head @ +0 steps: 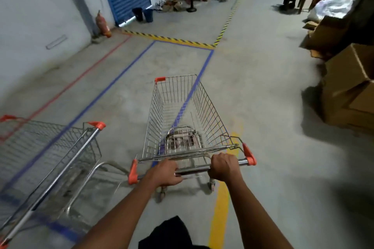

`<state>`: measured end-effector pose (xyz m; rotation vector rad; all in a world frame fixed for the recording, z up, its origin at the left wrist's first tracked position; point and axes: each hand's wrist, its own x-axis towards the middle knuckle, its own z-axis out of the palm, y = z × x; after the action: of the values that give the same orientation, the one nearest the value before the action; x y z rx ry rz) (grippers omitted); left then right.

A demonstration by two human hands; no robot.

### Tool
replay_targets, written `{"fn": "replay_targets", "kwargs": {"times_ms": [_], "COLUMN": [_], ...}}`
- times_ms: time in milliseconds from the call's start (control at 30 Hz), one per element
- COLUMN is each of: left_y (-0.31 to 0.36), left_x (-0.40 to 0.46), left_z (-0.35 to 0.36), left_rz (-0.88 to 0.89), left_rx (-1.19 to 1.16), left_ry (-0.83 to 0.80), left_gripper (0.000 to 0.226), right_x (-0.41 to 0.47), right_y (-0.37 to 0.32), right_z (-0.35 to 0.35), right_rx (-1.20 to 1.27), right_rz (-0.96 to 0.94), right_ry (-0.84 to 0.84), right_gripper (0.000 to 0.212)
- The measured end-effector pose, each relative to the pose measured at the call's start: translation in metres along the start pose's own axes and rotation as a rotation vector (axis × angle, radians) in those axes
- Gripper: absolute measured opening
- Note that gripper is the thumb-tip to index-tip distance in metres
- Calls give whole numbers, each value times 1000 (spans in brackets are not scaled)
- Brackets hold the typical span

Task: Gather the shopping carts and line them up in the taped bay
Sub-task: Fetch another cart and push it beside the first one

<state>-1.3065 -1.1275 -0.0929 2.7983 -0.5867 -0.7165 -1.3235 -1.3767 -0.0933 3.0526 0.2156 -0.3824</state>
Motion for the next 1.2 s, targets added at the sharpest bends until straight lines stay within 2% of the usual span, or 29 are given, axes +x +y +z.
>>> {"fn": "replay_targets", "kwargs": {"times_ms": [200,367,600,667,767,1067,1200], "left_y": [1,-4,-11,-13,-17,-26,-26], "left_x": [73,133,194,211,230,281,292], "left_z": [-25,-47,-80,-85,-91,-129,-143], "left_rz": [-54,-164,-351,-402,-489,-750,-877], "left_rx": [-99,-200,-371,-373,-369,-420,-407], "left_ry": [-41,-9,24,32,87,232,296], "left_gripper": [31,35,35,41,50,45,41], "right_x": [90,177,283,311,351,460,495], "right_y": [47,75,94,98,100,92,78], "right_z": [-21,-43,-78,-82,-88,-114,-127], "right_rx": [-51,-116,-163,-184,-203,-243,-218], "right_rz": [-139,-243,-415,-444,-499,-726,-793], "right_ry": [-6,18,-44,-51,-55,14,-32], "right_gripper": [27,30,26,26,30,33,32]}}
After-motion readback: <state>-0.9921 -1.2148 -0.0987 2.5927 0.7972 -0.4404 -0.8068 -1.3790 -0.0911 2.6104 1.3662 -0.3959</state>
